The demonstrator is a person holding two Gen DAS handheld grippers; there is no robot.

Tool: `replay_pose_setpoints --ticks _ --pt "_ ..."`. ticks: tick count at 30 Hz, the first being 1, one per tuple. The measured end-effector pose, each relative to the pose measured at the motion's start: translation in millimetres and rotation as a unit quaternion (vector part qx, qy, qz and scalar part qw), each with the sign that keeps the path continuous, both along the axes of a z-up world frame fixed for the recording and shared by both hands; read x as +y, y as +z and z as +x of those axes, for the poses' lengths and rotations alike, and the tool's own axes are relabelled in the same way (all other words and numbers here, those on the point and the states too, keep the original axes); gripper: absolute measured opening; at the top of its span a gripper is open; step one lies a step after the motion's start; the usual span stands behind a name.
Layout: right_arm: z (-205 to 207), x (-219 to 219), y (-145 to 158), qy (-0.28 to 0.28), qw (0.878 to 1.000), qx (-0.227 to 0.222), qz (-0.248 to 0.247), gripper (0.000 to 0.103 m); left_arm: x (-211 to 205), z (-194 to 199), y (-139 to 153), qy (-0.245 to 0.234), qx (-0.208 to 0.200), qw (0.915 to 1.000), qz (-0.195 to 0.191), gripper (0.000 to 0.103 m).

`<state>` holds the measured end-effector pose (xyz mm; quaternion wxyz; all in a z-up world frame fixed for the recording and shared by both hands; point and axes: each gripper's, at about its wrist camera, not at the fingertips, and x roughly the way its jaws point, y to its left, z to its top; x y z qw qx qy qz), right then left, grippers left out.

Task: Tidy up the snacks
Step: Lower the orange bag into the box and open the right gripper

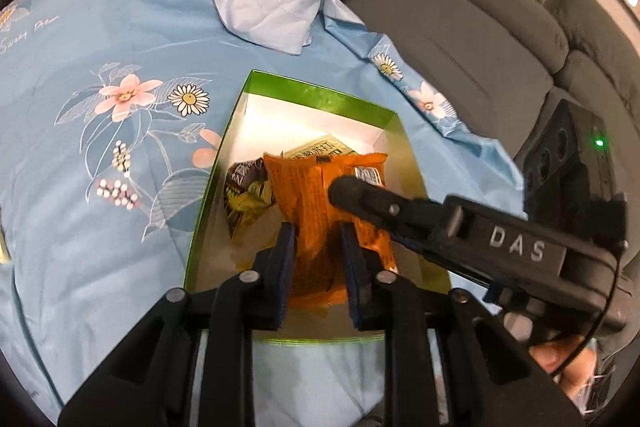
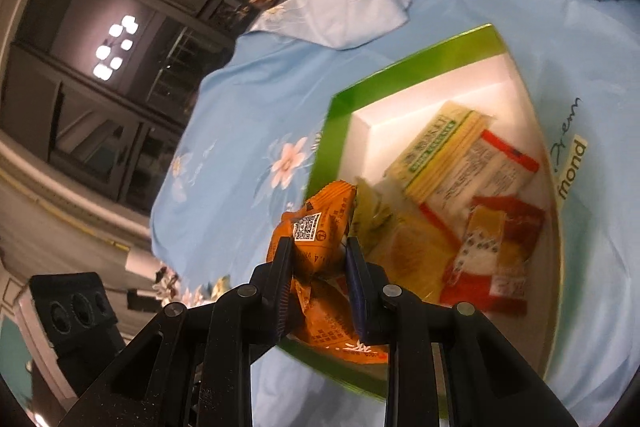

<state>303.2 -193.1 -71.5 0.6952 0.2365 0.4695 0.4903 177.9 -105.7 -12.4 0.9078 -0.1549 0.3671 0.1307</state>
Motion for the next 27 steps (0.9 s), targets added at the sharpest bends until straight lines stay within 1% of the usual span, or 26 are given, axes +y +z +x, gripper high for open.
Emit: replay_pose_setpoints --ticks 2,4,6,7,9,10,11,12,13,14,15,16,17,18,19,20,22,23,25,27 --pt "7 1 -3 -0.01 1.0 0.0 -0.013 0.027 0 11 -5 0.0 0.014 0.9999 0.009 0.014" --pt "13 -1 -11 -0.018 1.0 0.009 -0.014 0.027 0 17 -9 0.0 0.017 0.9998 0.004 0.014" --pt "20 -1 -21 -0.02 0.999 0.027 -0.018 0.027 1 21 -14 0.002 0.019 0.9998 -0.002 0.014" --pt "22 -2 -25 -0.021 0.999 0.036 -0.018 0.027 2 22 -16 0.005 0.018 0.9998 -0.001 0.018" --pt "26 -4 -29 -0.029 0.998 0.046 -0.019 0.028 4 21 -17 0.018 0.016 0.9997 0.003 0.042" --pt "27 -5 -29 -0.031 0.998 0.047 -0.016 0.028 5 19 -16 0.027 0.012 0.9996 0.002 0.068" --pt "27 -8 -27 -0.034 0.998 0.045 -0.009 0.028 9 13 -14 0.049 -0.002 0.9988 -0.001 0.081" --pt "26 -11 -24 -0.037 0.998 0.042 -0.003 0.038 11 8 -11 0.053 -0.016 0.9984 -0.002 0.084" --pt "24 -16 -20 -0.043 0.998 0.036 0.006 0.049 10 5 -7 0.053 -0.029 0.9982 -0.001 0.088" --pt "24 -18 -17 -0.046 0.998 0.031 0.013 0.054 10 -2 -2 0.049 -0.046 0.9977 0.0 0.092" --pt "21 -23 -12 -0.05 0.998 0.025 0.024 0.063 10 -6 3 0.048 -0.056 0.9973 0.003 0.096" --pt "19 -25 -9 -0.051 0.998 0.022 0.032 0.072 10 -11 8 0.049 -0.065 0.9967 0.008 0.101" --pt "16 -28 -5 -0.051 0.998 0.02 0.042 0.077 11 -18 14 0.05 -0.077 0.9957 0.017 0.102" --pt "11 -30 -1 -0.053 0.997 0.017 0.047 0.088 9 -28 22 0.051 -0.092 0.994 0.028 0.102" --pt "8 -31 3 -0.055 0.997 0.012 0.047 0.094 9 -36 27 0.05 -0.102 0.9928 0.037 0.102" --pt "2 -31 7 -0.056 0.997 0.005 0.044 0.096 9 -50 34 0.046 -0.117 0.9909 0.048 0.102" --pt "-10 -26 18 -0.046 0.998 -0.013 0.04 0.097 12 -72 41 0.048 -0.133 0.9881 0.061 0.102" --pt "-17 -23 23 -0.038 0.998 -0.022 0.042 0.098 15 -91 45 0.062 -0.144 0.9853 0.069 0.103" --pt "-35 -14 34 -0.019 0.998 -0.036 0.049 0.102 22 -116 46 0.094 -0.159 0.9796 0.079 0.103" --pt "-58 4 48 0.01 0.997 -0.058 0.048 0.102 30 -148 42 0.134 -0.17 0.9715 0.097 0.103"
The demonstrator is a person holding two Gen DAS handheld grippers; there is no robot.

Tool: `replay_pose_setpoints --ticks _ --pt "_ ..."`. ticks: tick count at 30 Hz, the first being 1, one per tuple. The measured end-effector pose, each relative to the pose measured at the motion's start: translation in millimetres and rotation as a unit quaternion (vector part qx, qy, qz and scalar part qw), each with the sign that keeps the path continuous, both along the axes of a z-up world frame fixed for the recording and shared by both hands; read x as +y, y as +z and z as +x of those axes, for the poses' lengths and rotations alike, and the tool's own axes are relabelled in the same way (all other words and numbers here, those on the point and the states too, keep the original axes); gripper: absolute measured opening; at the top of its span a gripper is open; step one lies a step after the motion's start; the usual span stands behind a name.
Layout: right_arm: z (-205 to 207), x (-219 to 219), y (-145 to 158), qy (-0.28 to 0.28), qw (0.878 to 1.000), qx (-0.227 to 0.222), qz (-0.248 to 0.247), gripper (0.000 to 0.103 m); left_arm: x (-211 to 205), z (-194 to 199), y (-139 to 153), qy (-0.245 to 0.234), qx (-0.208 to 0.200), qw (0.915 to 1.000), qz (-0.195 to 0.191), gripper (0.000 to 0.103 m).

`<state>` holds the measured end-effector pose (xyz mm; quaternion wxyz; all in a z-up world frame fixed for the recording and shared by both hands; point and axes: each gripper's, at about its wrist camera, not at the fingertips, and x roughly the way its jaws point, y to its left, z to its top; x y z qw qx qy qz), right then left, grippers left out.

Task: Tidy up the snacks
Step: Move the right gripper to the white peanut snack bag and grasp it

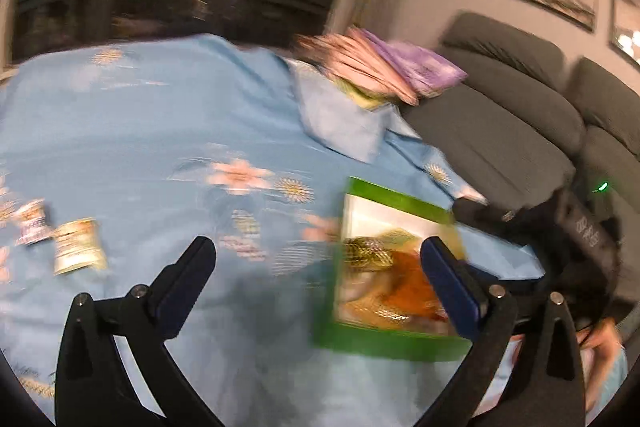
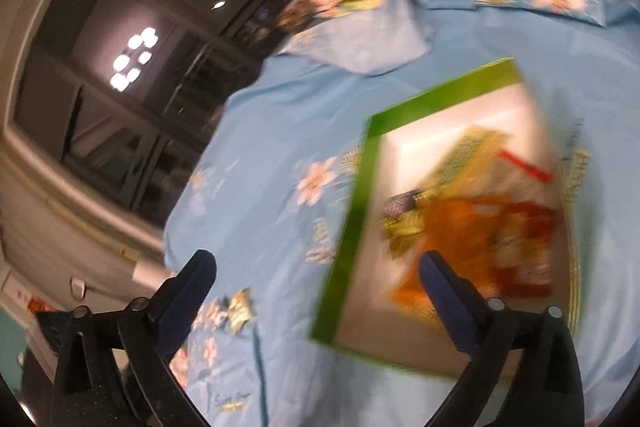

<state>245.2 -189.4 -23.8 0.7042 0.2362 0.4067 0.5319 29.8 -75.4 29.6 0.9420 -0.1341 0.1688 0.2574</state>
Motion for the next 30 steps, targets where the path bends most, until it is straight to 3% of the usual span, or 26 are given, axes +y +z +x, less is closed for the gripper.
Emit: replay_pose_setpoints --ticks 6,11,16,21,27,29,30 --pt "-70 70 27 0.075 0.993 -0.086 -0.042 0.102 32 -81 -27 0.083 -0.015 0.9964 -0.004 0.103" --pt "-120 156 30 0.152 0.981 -0.1 -0.061 0.102 62 -139 -64 0.149 -0.03 0.9878 -0.031 0.103" --pt "-192 266 36 0.234 0.948 -0.172 -0.13 0.102 84 -185 -89 0.204 -0.059 0.9751 -0.064 0.103" --pt "-255 373 28 0.301 0.912 -0.221 -0.167 0.102 96 -214 -103 0.232 -0.045 0.969 -0.071 0.103" --pt "-276 467 -12 0.304 0.898 -0.205 -0.242 0.102 115 -247 -108 0.249 -0.092 0.9553 -0.129 0.103" --pt "-284 489 -31 0.295 0.887 -0.221 -0.279 0.102 118 -257 -107 0.26 -0.111 0.9482 -0.145 0.103" --pt "-285 493 -38 0.291 0.883 -0.228 -0.289 0.083 120 -264 -106 0.275 -0.119 0.942 -0.151 0.103"
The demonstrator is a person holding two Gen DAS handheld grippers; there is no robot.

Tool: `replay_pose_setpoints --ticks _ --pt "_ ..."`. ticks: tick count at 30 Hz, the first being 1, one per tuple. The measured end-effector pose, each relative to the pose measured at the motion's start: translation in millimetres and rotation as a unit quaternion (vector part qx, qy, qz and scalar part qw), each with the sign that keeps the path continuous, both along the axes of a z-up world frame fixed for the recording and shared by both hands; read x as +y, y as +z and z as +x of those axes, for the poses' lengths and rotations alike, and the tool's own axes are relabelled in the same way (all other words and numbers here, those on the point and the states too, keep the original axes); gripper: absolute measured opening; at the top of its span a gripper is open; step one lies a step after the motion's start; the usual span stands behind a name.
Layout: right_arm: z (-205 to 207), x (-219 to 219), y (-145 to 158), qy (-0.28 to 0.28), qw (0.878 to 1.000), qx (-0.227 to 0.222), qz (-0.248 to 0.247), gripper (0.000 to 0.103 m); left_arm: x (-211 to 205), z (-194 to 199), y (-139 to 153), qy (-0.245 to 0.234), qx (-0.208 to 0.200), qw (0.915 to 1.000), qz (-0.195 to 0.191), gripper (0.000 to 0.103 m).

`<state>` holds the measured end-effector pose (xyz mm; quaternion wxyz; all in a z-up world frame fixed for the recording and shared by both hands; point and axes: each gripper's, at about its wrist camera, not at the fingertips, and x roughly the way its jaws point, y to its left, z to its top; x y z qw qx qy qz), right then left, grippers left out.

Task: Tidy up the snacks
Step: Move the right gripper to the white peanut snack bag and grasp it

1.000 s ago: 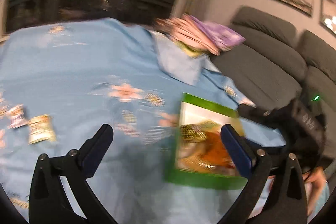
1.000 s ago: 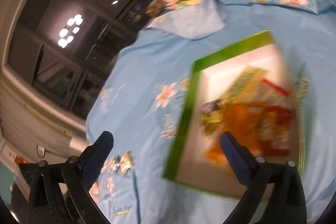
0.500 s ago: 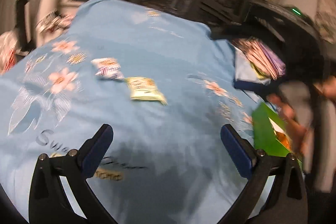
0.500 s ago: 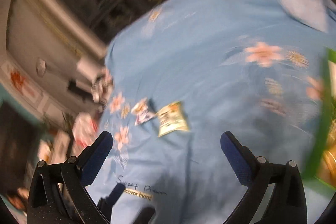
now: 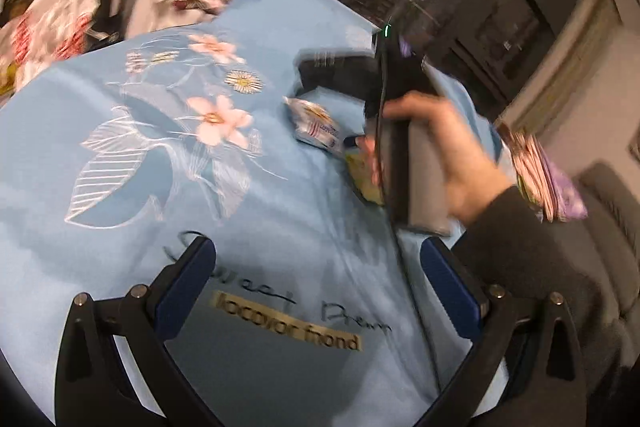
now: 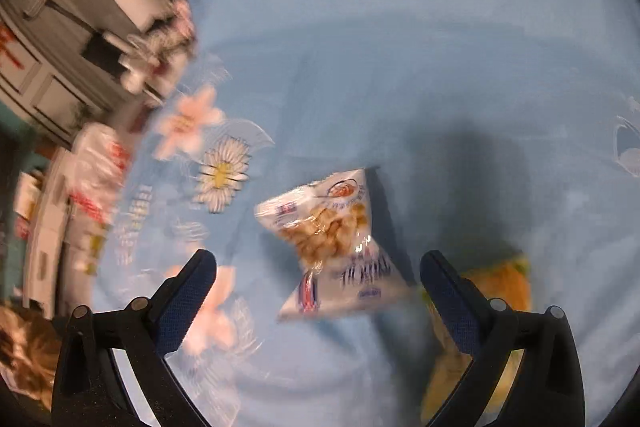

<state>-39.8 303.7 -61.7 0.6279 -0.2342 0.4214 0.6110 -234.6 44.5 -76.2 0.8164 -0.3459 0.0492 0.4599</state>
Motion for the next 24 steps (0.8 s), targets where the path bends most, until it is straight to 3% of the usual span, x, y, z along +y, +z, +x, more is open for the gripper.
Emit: replay_pose_setpoints --ticks 1,3,5,7,13,16,19,20,22,24 --pt "-1 4 -8 -0.004 1.0 -0.006 -0.011 0.045 1 -5 1 0.007 -0.005 1.0 -0.002 0.103" --pt "3 -6 -11 -0.023 1.0 0.01 0.009 0.043 1 -17 4 0.02 -0.014 0.9997 -0.003 0.103" --pt "5 -18 -9 -0.006 0.999 0.031 0.009 0.041 0 -25 6 0.03 -0.011 0.9995 -0.007 0.103" --pt "8 -42 -7 0.009 0.998 0.057 0.014 0.04 -1 -31 4 0.042 -0.002 0.9991 -0.009 0.103" --pt "8 -163 -7 0.058 0.997 0.049 0.024 0.04 -12 -38 1 0.034 0.043 0.9984 -0.012 0.103" --pt "-1 -205 -13 0.086 0.996 0.029 0.009 0.041 -17 -36 -7 0.03 0.073 0.9967 -0.017 0.103" --pt "-9 -244 -25 0.109 0.994 0.004 -0.022 0.042 -20 -28 -17 -0.007 0.084 0.9959 -0.031 0.103" --pt "-10 -253 -29 0.107 0.994 0.005 -0.027 0.045 -21 -25 -20 -0.024 0.081 0.9957 -0.038 0.103" --pt "-2 -270 -35 0.094 0.995 0.036 -0.028 0.072 -21 -21 -24 -0.057 0.066 0.9946 -0.057 0.103" --pt "11 -285 -37 0.065 0.996 0.054 -0.018 0.076 -18 -17 -27 -0.067 0.057 0.9934 -0.074 0.103"
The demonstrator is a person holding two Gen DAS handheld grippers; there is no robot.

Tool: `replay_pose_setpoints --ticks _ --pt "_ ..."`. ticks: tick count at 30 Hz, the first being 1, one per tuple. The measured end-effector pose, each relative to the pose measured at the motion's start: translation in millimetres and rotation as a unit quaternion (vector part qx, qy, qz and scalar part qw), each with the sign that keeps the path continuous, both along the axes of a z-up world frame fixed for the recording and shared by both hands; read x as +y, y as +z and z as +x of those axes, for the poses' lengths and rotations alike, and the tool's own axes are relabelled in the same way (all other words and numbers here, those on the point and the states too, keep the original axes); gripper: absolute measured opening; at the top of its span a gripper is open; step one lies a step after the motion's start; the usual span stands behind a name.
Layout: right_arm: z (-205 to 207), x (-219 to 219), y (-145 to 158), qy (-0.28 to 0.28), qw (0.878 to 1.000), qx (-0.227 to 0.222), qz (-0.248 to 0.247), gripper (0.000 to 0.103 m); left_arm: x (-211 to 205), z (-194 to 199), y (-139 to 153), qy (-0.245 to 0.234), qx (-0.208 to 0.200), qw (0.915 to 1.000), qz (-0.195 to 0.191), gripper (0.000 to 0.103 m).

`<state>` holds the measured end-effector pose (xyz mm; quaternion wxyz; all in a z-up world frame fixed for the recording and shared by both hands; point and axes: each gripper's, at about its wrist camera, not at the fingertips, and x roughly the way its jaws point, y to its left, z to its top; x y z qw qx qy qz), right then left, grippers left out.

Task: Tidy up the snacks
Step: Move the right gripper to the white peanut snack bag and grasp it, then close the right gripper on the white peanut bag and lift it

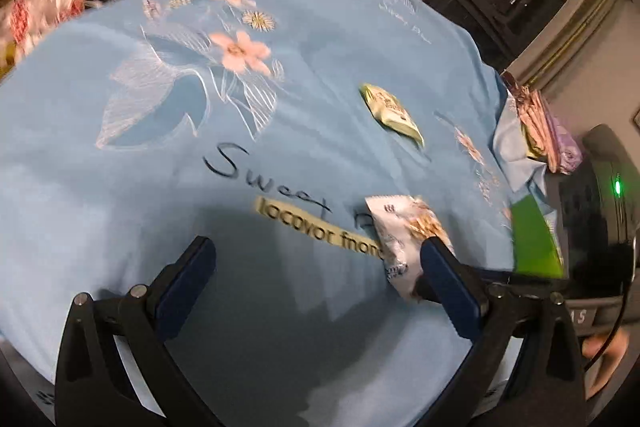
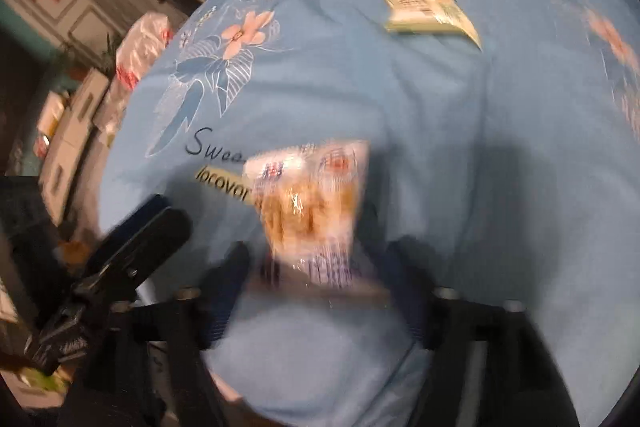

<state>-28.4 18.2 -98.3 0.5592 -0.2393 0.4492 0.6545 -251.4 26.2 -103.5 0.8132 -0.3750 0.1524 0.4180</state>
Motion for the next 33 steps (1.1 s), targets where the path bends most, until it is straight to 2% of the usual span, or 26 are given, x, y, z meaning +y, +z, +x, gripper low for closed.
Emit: replay_pose_setpoints --ticks 4,6,8,11,13,15,19,22,24,28,32,33 --pt "15 -21 -4 -0.034 0.998 0.059 0.016 0.078 4 9 3 -0.014 0.021 0.9997 0.003 0.103" --pt "23 -30 -9 -0.048 0.992 0.111 0.02 0.078 12 12 2 -0.025 -0.003 0.9995 -0.021 0.103" --pt "27 -26 -19 -0.069 0.982 0.177 0.024 0.078 19 15 3 -0.032 -0.024 0.9985 -0.038 0.103" --pt "38 -33 -32 -0.102 0.96 0.258 0.043 0.078 36 27 2 -0.069 -0.06 0.9923 -0.083 0.103" --pt "40 -33 -39 -0.119 0.95 0.287 0.044 0.078 41 35 5 -0.087 -0.06 0.9899 -0.095 0.102" --pt "42 -35 -41 -0.134 0.94 0.31 0.05 0.078 48 43 3 -0.117 -0.083 0.9823 -0.12 0.102" --pt "41 -36 -40 -0.145 0.936 0.317 0.048 0.078 52 52 5 -0.133 -0.099 0.9761 -0.14 0.101" --pt "42 -39 -39 -0.154 0.935 0.315 0.048 0.078 52 55 6 -0.131 -0.095 0.9768 -0.14 0.101" --pt "43 -38 -39 -0.156 0.936 0.311 0.045 0.078 50 54 7 -0.127 -0.092 0.9784 -0.135 0.096" --pt "42 -38 -38 -0.168 0.936 0.306 0.044 0.078 53 50 3 -0.119 -0.093 0.9794 -0.134 0.078" --pt "41 -36 -38 -0.178 0.934 0.305 0.047 0.077 53 53 4 -0.121 -0.083 0.9813 -0.125 0.078" --pt "41 -34 -38 -0.181 0.935 0.3 0.046 0.072 52 53 4 -0.119 -0.085 0.9817 -0.122 0.078"
